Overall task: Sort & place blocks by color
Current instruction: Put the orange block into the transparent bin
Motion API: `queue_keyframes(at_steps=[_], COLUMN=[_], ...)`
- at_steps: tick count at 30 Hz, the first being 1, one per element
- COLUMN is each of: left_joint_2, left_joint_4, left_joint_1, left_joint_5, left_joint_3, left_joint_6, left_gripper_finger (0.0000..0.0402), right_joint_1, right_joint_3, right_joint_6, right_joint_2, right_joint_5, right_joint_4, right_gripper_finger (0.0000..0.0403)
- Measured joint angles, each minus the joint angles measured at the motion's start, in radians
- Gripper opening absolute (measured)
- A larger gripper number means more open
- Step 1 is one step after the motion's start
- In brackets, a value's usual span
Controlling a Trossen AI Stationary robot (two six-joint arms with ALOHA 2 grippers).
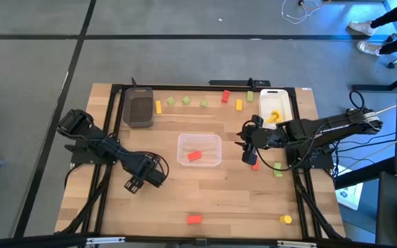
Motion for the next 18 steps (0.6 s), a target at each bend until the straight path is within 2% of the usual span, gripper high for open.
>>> queue_keyframes(at_steps=[9, 13, 18], left_joint_2=[0.0, 0.0, 0.0], left_joint_4=[0.0, -0.011, -0.032], left_joint_1=[0.0, 0.004, 0.004], left_joint_5=[0.022, 0.034, 0.045], left_joint_3=[0.0, -0.001, -0.001], left_joint_6=[0.011, 0.104, 0.316], left_gripper_finger=[0.0199, 0.0167, 0.0129], right_joint_1=[0.0, 0.0, 0.0], right_joint_3=[0.0, 0.0, 0.0], right_joint_6=[0.0, 0.0, 0.0], right_joint_2=[0.0, 0.0, 0.0], right_joint_5=[0.0, 0.0, 0.0], right_joint_4=[0.0, 0.0, 0.0], right_gripper_finger=[0.0161, 0.0161, 0.0161])
